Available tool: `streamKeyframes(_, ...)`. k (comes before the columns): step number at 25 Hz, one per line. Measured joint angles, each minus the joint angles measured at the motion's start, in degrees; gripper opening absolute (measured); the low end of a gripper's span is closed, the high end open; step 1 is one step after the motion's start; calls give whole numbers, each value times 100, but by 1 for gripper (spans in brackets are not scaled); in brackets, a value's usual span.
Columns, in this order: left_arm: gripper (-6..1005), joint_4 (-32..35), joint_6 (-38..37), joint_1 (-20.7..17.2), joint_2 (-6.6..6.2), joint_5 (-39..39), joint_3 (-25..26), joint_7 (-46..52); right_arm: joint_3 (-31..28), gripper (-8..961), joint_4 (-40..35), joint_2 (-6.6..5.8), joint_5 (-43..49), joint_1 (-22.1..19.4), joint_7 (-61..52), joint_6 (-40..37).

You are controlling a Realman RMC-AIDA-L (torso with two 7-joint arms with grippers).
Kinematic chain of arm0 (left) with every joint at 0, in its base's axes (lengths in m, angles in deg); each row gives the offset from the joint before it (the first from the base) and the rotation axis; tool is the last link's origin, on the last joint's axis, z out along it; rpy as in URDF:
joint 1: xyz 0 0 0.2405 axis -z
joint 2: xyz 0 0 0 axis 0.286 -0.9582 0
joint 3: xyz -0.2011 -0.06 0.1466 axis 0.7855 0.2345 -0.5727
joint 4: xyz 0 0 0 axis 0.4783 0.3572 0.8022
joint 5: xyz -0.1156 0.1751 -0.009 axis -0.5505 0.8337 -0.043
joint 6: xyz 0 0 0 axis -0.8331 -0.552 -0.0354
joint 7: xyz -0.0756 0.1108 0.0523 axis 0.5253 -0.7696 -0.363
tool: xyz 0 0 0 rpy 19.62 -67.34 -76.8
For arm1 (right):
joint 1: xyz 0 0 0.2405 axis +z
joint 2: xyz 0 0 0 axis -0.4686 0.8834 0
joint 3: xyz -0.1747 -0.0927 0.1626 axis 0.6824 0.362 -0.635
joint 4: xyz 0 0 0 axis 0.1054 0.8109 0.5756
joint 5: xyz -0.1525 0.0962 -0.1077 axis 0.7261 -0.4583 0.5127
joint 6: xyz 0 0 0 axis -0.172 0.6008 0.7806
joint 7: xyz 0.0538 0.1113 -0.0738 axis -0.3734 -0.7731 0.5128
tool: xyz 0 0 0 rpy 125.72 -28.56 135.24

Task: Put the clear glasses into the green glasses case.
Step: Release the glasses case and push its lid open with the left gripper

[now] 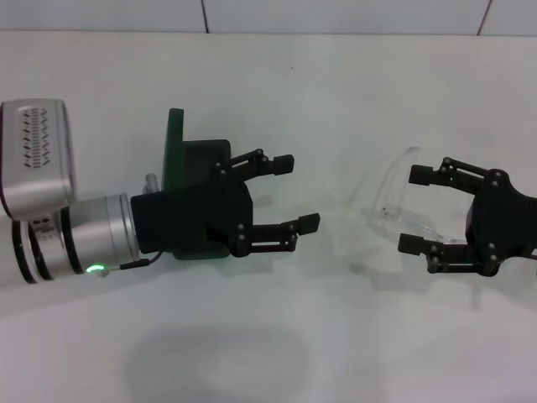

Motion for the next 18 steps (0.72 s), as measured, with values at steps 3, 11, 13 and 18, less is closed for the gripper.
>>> streamKeyframes(3, 879, 70, 0, -24, -21, 3, 0, 47, -103, 882, -14, 49, -3, -61, 157, -22)
streamKeyframes(11, 856, 190, 0, -79, -53, 18, 0, 244, -142, 878, -61, 85, 12, -84, 219, -27)
streamKeyframes(13, 851, 192, 0, -83, -55, 18, 0, 260, -140, 877, -61, 89, 13, -74, 220, -21)
streamKeyframes(18, 836, 314, 31, -90, -135, 3, 270, 726, -146, 875, -61, 90, 16, -72, 220, -20)
